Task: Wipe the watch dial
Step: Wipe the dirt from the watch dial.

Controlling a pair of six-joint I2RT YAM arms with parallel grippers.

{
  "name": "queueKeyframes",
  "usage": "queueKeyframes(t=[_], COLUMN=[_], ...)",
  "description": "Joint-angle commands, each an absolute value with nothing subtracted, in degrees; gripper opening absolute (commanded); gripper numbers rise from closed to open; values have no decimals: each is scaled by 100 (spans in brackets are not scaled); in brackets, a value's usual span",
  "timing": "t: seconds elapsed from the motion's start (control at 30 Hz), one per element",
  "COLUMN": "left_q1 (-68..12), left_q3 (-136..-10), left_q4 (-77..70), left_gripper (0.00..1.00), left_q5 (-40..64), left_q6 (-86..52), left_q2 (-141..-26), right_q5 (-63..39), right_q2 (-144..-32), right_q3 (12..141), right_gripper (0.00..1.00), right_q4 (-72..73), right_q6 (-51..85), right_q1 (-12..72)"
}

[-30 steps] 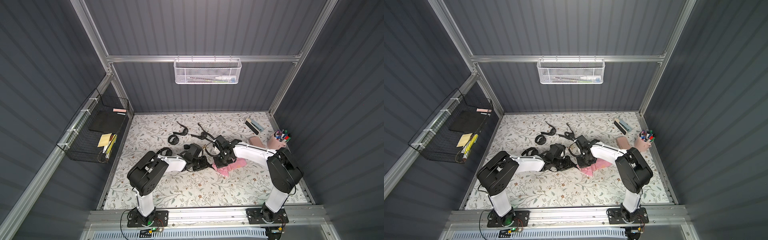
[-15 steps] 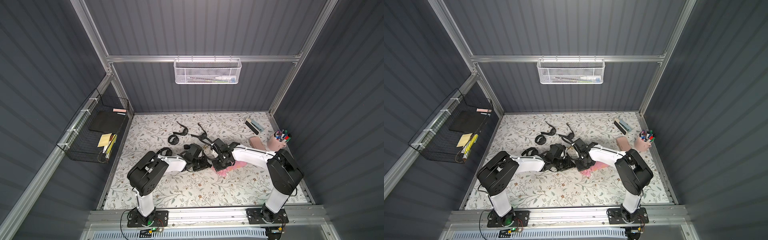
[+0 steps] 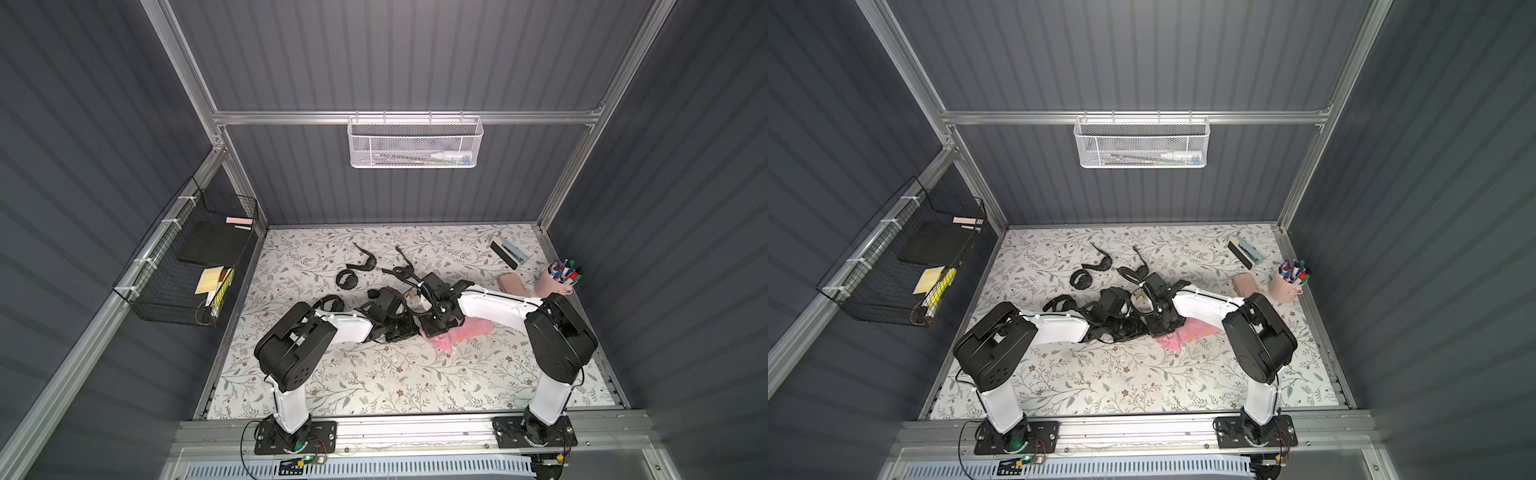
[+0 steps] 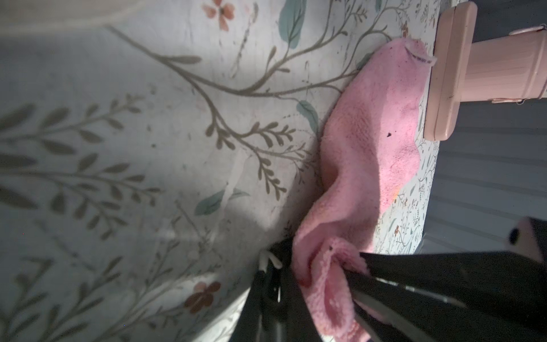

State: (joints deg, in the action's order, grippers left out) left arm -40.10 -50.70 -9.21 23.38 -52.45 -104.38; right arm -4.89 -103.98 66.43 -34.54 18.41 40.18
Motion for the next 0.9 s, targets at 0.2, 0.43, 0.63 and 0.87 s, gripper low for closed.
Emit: queueKeyframes(t=[0.2, 0.43, 0.63, 0.87], left_q1=[-4052, -4052, -4052, -4052], left_q3=[-5186, -5172, -5172, -5105], left_q4=[-712, -712, -721, -808], left_gripper=[14, 14, 14, 14], left_q5=[2400, 2401, 2384, 2334], left_q6=[-5072, -5071, -5072, -5128], left_q2=[-10352, -10345, -10344, -10301], right_q5=[279, 131, -777, -1892], right_q2=[-10287, -9589, -9143, -9787], right_q3=[5961, 5815, 5718, 5702], right_gripper=[0, 0, 0, 0], right_q4=[-3285, -2996, -2692, -2691], right_q6=[2733, 2423, 2095, 1914], right_q1=[3463, 3434, 3496, 3636])
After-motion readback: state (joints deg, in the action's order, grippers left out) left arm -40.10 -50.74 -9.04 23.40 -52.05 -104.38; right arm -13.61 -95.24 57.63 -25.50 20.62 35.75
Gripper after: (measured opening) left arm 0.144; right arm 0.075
